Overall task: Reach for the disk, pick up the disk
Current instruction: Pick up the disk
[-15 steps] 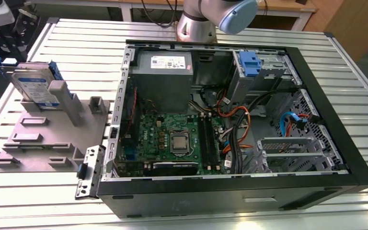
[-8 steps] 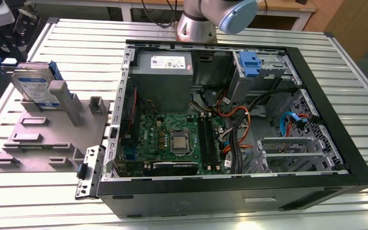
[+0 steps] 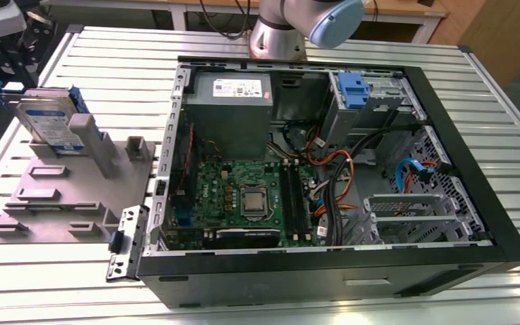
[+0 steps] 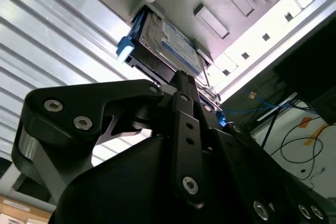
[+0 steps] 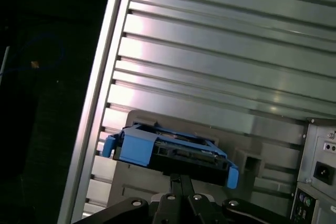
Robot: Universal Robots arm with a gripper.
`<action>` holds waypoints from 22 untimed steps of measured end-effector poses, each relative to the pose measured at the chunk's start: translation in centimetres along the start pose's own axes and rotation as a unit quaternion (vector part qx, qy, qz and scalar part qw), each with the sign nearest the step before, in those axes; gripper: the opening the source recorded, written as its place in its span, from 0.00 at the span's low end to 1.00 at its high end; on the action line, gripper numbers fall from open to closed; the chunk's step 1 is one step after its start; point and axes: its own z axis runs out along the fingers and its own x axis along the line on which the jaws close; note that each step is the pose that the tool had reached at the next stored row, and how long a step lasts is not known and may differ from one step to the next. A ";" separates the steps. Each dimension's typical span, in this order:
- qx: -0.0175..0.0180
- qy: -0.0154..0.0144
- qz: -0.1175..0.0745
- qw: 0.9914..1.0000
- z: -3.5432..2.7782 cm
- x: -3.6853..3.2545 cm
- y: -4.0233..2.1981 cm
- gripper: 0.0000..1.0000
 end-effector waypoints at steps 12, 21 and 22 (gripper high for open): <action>0.002 0.003 -0.079 0.997 0.00 0.00 0.00 0.11; 0.002 0.003 -0.091 0.996 0.00 0.00 0.00 0.11; 0.003 0.003 -0.096 0.995 0.00 0.00 0.00 0.11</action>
